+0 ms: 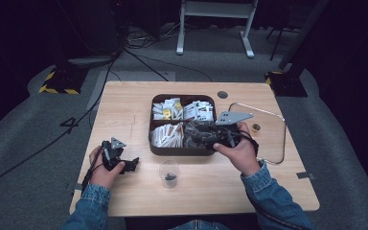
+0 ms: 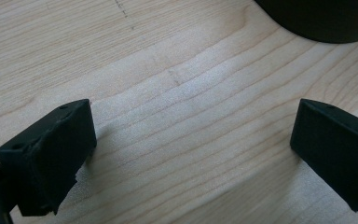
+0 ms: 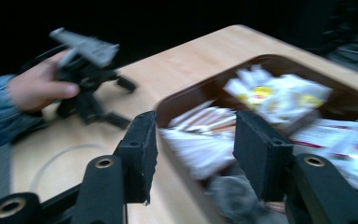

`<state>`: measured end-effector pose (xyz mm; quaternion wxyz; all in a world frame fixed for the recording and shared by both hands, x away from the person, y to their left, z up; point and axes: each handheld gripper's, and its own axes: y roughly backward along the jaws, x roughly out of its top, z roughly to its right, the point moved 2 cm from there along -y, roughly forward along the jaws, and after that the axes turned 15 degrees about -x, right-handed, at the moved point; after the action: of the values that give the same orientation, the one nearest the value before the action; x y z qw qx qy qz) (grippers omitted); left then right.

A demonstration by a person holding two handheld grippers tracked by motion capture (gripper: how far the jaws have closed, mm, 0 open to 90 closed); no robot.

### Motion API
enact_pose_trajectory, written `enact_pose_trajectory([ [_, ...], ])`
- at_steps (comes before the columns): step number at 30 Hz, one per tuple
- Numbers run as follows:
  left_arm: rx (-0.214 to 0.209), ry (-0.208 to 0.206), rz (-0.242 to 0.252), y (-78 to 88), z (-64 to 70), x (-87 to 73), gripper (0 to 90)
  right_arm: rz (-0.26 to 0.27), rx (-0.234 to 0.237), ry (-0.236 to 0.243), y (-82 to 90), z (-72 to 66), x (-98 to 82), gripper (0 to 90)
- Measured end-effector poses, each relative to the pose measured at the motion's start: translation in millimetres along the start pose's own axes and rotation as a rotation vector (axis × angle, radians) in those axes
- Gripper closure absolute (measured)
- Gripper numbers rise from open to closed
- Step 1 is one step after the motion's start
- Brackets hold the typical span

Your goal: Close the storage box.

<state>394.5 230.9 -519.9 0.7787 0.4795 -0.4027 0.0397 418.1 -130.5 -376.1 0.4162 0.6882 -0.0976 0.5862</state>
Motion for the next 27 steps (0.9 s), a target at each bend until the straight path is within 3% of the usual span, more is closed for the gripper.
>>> enact_pose_trajectory([
  [5,0.0,0.001,0.0,0.0,0.1,0.0,0.5,-0.007,-0.092,-0.053,12.3,37.3,-1.9,47.3],
  [17,0.001,0.001,0.0,0.0,0.1,0.0,0.5,-0.037,-0.237,-0.113,21.8,82.5,-14.2,44.7],
  [23,0.001,0.001,0.0,0.0,0.1,0.0,0.5,-0.063,-0.36,-0.089,23.5,100.2,-21.8,41.5],
  [27,0.0,0.001,0.0,0.0,0.1,0.0,0.5,-0.081,-0.416,-0.111,22.7,115.9,-31.6,40.5],
])
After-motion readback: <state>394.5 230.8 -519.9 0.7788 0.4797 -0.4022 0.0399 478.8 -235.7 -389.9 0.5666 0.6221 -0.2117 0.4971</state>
